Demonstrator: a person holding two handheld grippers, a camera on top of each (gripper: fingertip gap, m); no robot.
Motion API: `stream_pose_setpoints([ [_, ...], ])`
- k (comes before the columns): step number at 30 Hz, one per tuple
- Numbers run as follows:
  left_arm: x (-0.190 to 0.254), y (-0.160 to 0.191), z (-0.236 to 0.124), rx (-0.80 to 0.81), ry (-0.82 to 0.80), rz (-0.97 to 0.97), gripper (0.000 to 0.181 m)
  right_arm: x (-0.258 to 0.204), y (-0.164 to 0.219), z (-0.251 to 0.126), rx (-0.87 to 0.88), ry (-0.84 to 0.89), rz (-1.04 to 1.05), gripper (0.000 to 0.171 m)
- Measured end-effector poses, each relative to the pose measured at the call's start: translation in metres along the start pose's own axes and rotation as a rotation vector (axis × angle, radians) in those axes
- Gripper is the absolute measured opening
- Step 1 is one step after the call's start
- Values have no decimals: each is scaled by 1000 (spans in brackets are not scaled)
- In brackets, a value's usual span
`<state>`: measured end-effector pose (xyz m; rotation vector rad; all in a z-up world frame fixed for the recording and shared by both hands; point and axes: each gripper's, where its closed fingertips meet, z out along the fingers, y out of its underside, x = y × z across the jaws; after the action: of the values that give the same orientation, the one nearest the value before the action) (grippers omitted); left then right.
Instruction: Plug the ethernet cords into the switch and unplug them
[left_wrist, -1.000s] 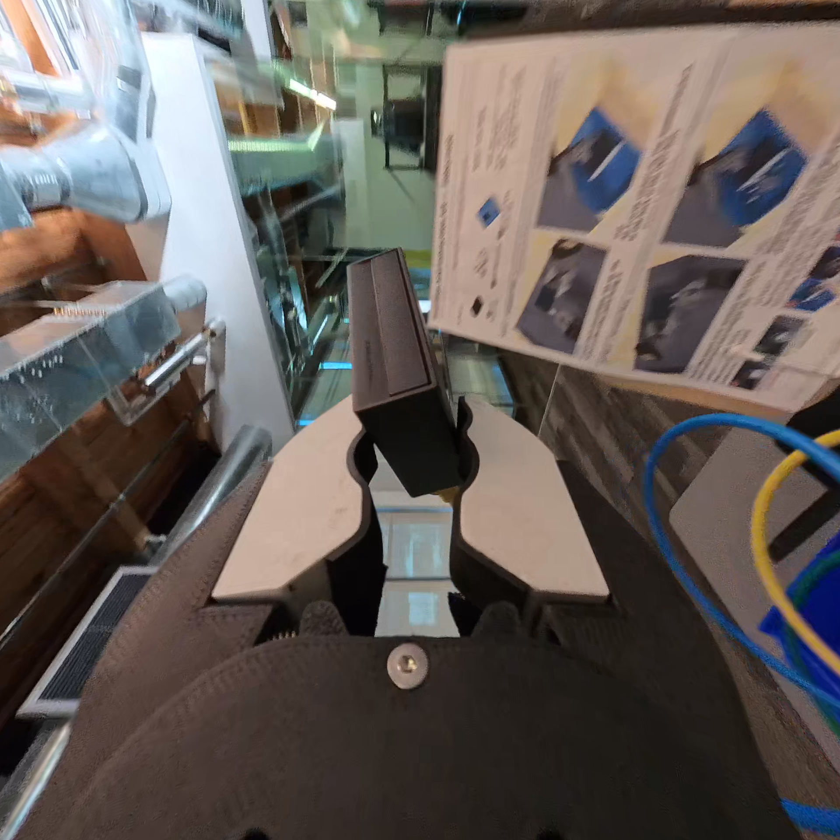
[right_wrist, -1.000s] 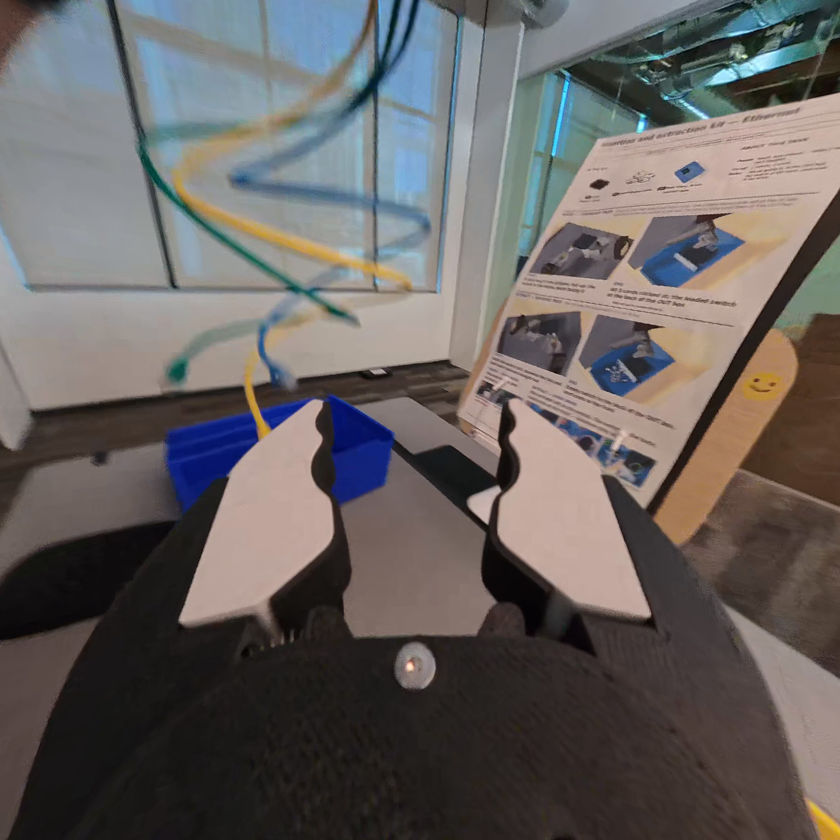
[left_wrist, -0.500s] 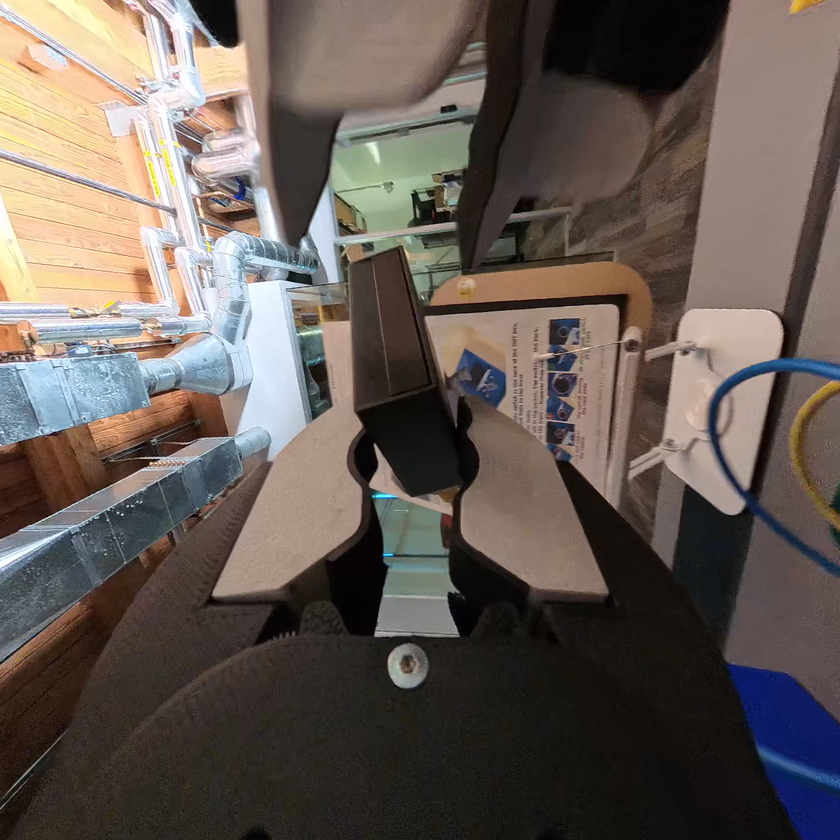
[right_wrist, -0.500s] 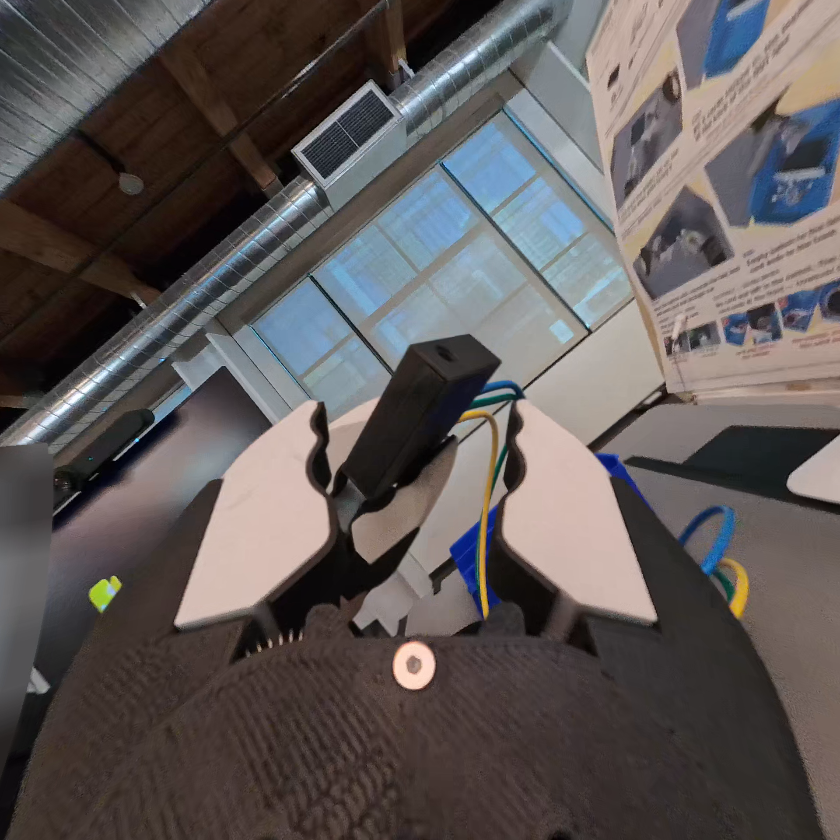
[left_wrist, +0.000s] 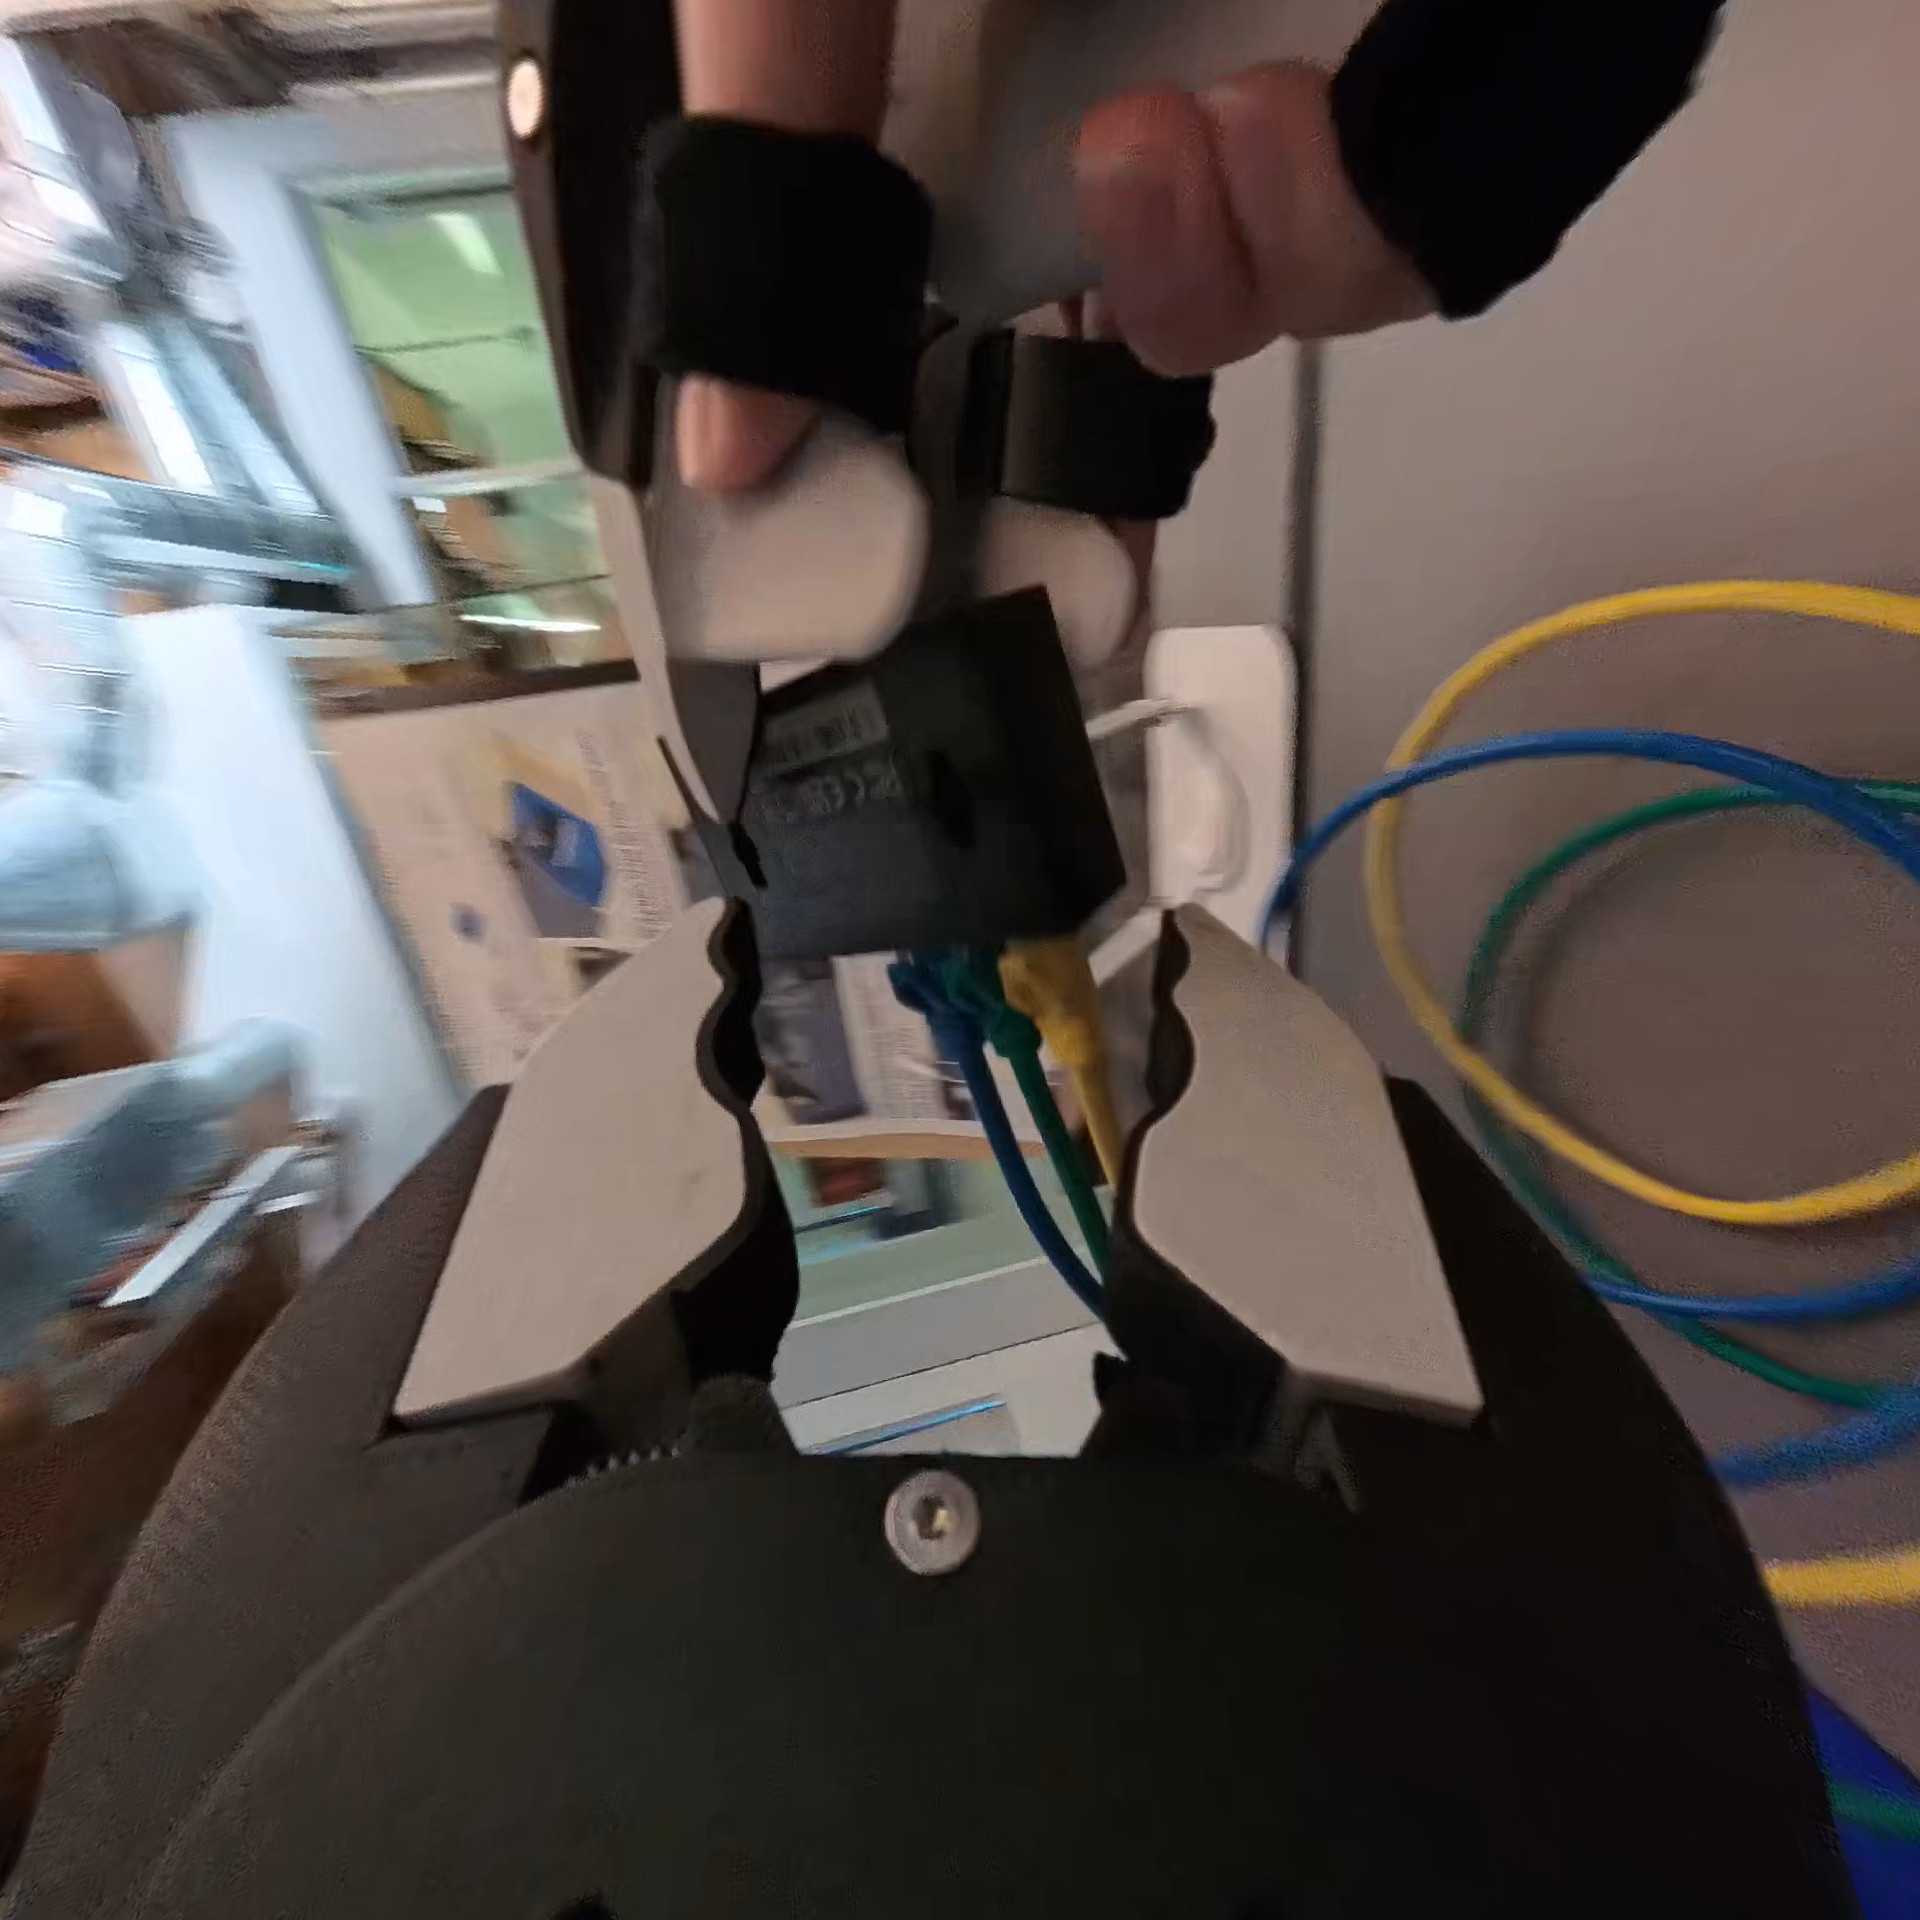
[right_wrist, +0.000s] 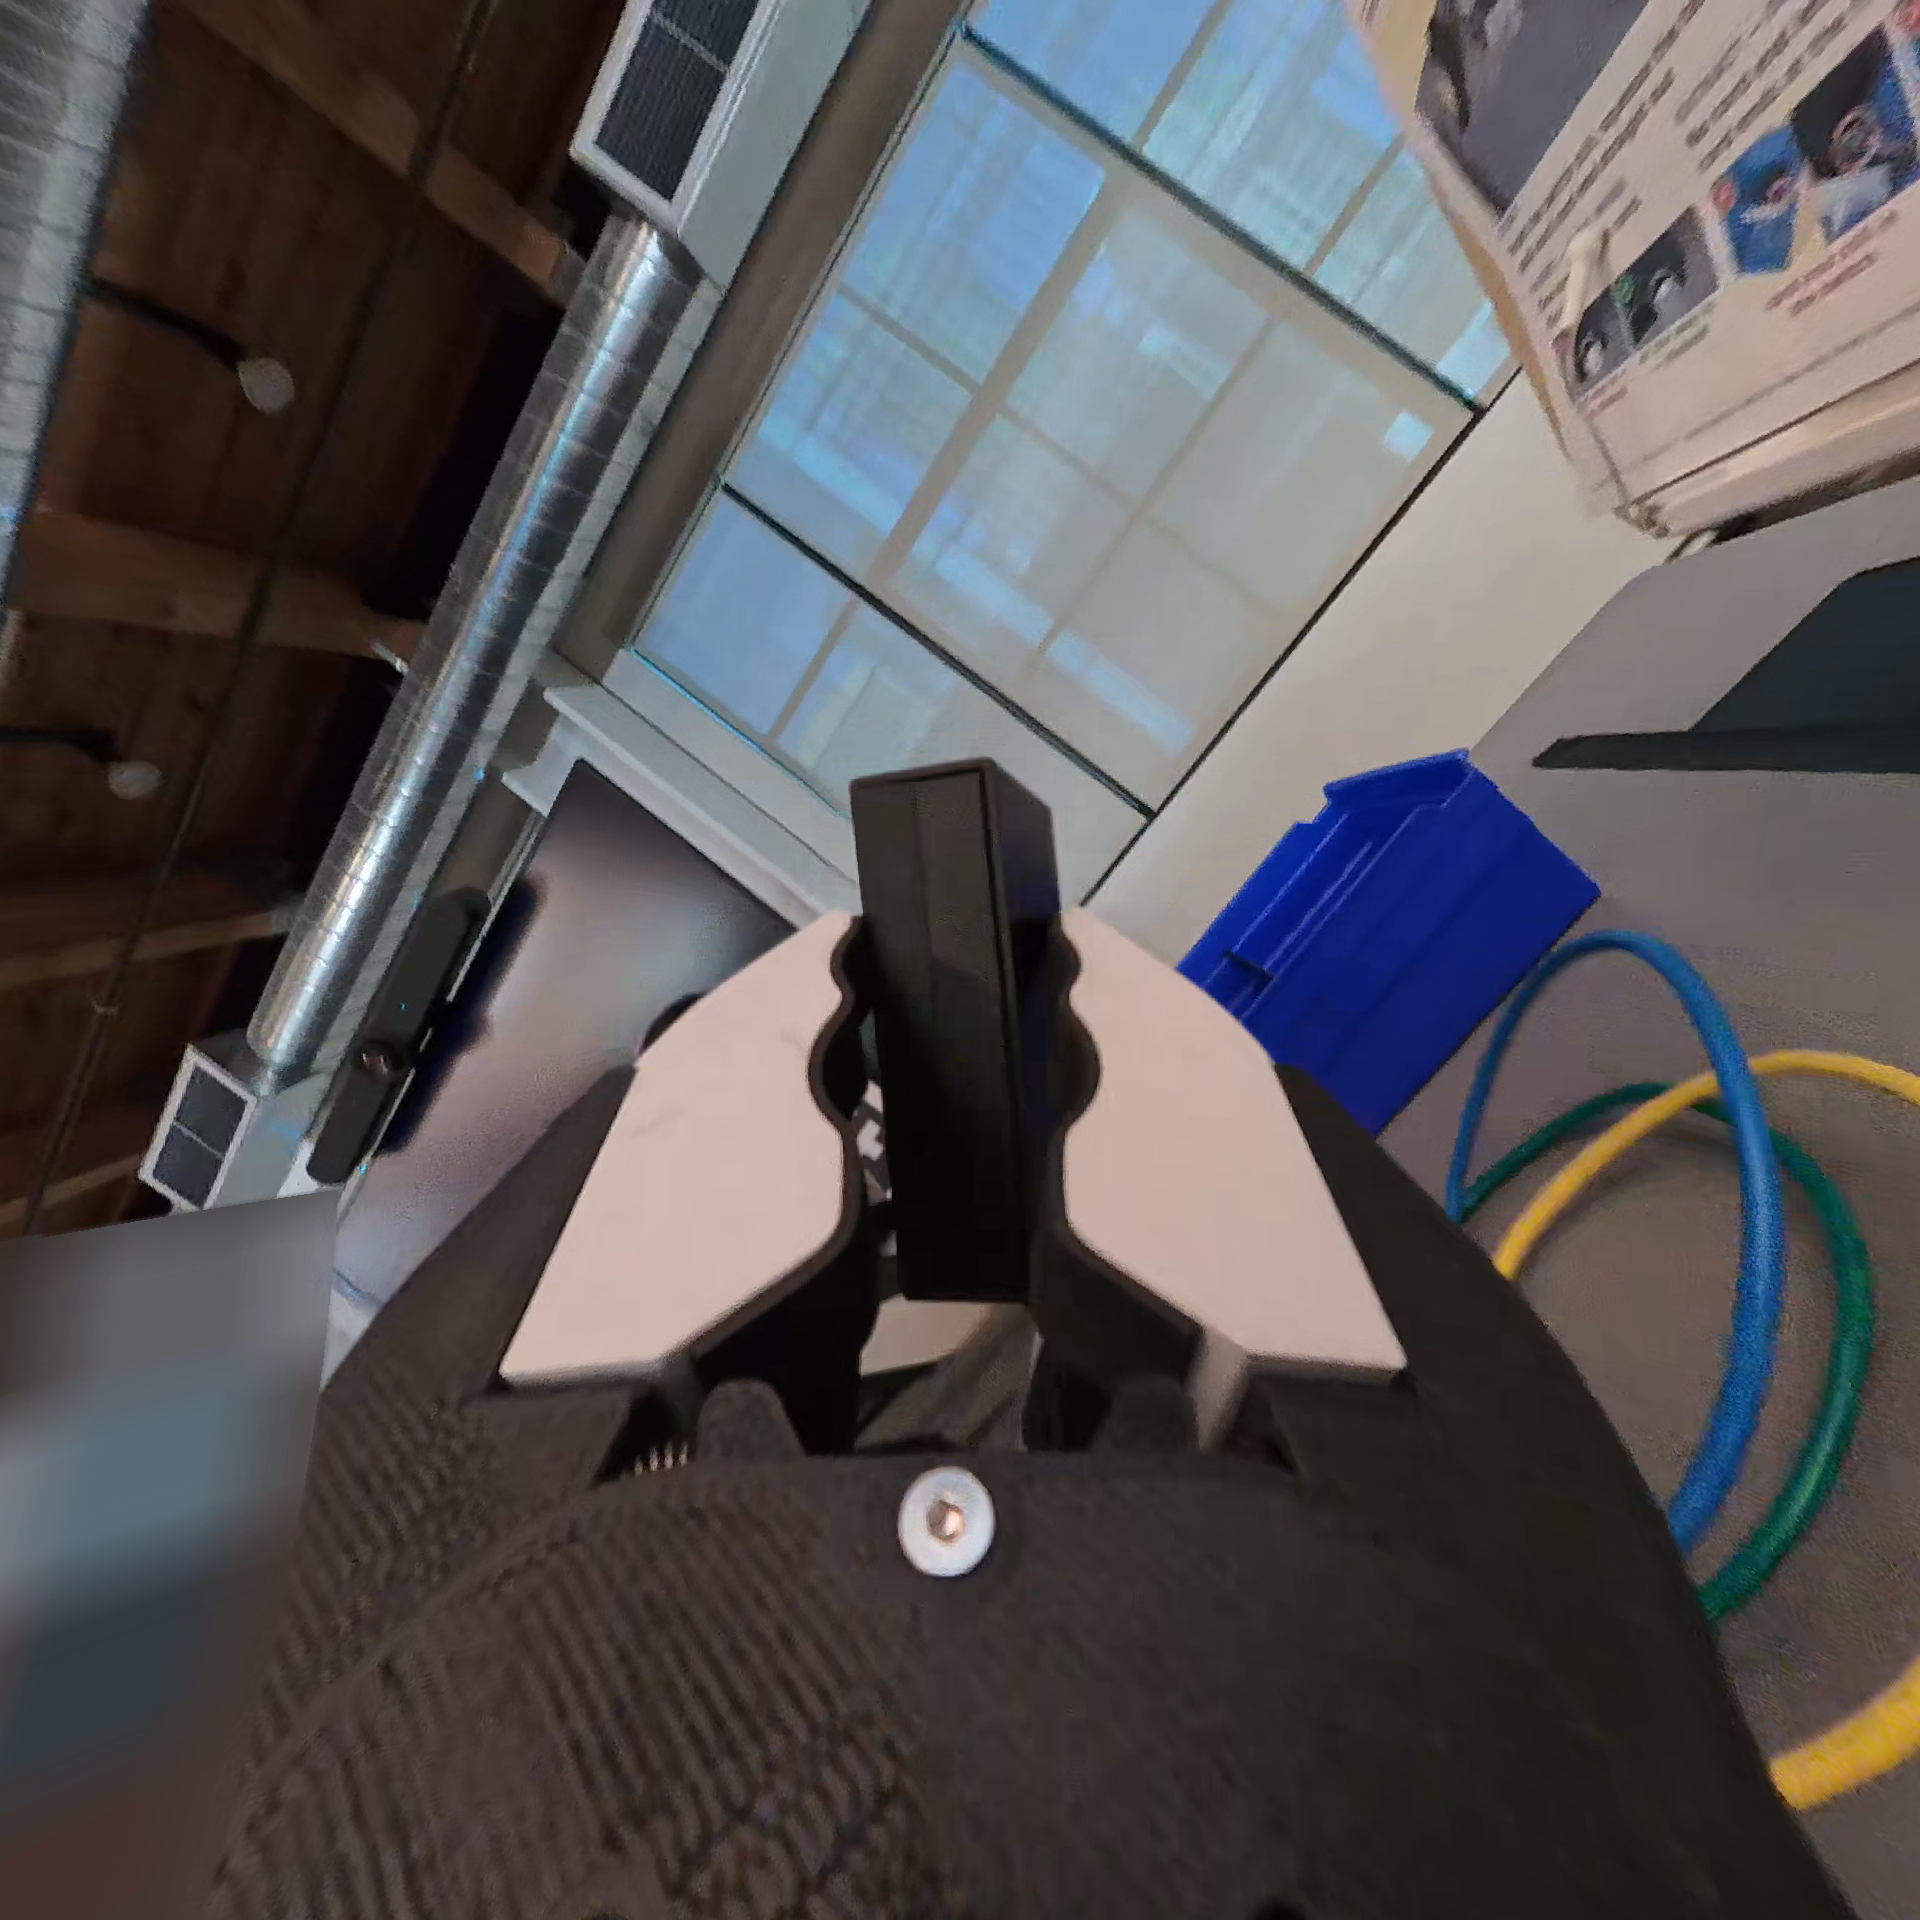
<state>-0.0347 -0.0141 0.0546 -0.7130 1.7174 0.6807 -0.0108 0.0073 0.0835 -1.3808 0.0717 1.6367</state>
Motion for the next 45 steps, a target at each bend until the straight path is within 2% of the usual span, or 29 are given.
stream_pose_setpoints([
  [3, 1, 16, -25, 100, 214, -283, 78, 5, 10, 4, -59, -5, 8, 30],
  [5, -1, 29, -33, 180, 396, -559, 73, 7, 16, 7, -97, -6, 6, 30],
  [8, -4, 38, -22, 280, 744, -1035, 80, -1, 29, 11, -190, -45, -19, 30],
  [10, -4, 26, -24, 409, 1037, -1262, 79, -8, 40, 15, -255, -61, -50, 30],
  [11, -5, 17, -28, 487, 1178, -1332, 64, -11, 46, 17, -284, -62, -74, 30],
  [12, -3, 12, -29, 525, 1286, -1379, 59, -14, 50, 18, -309, -61, -99, 30],
  [14, 13, 7, -28, 512, 1453, -1378, 52, -20, 57, 21, -348, -73, -144, 30],
  [16, 19, 1, -34, 570, 1568, -1375, 29, -14, 57, 20, -361, -14, -185, 29],
  [18, 21, 3, -26, 583, 1505, -1405, 29, -9, 43, 18, -296, 44, -270, 28],
  [20, 25, 10, -17, 553, 1430, -1424, 28, -17, 7, 10, -98, 81, -423, 42],
  [22, 19, 20, -8, 536, 1366, -1537, 28, -24, -11, -4, -22, 194, -724, 46],
  [25, -10, 41, 0, 596, 1327, -1798, 28, -30, -10, -11, -21, 399, -1320, 63],
  [27, -29, 56, 0, 650, 1297, -1919, 28, -40, -2, -1, 27, 464, -1600, 70],
  [32, -56, 72, -10, 718, 1209, -2077, 28, -34, 27, 32, -58, 546, -1854, 80],
  [36, -65, 64, -24, 763, 1265, -2175, 28, -30, 32, 36, -72, 702, -2206, 79],
  [41, -53, 40, -33, 699, 1353, -2219, 29, -53, 35, 40, 93, 821, -2530, 70],
  [45, -44, 23, -39, 676, 1448, -2247, 30, -45, 45, 40, 18, 810, -2624, 37],
])
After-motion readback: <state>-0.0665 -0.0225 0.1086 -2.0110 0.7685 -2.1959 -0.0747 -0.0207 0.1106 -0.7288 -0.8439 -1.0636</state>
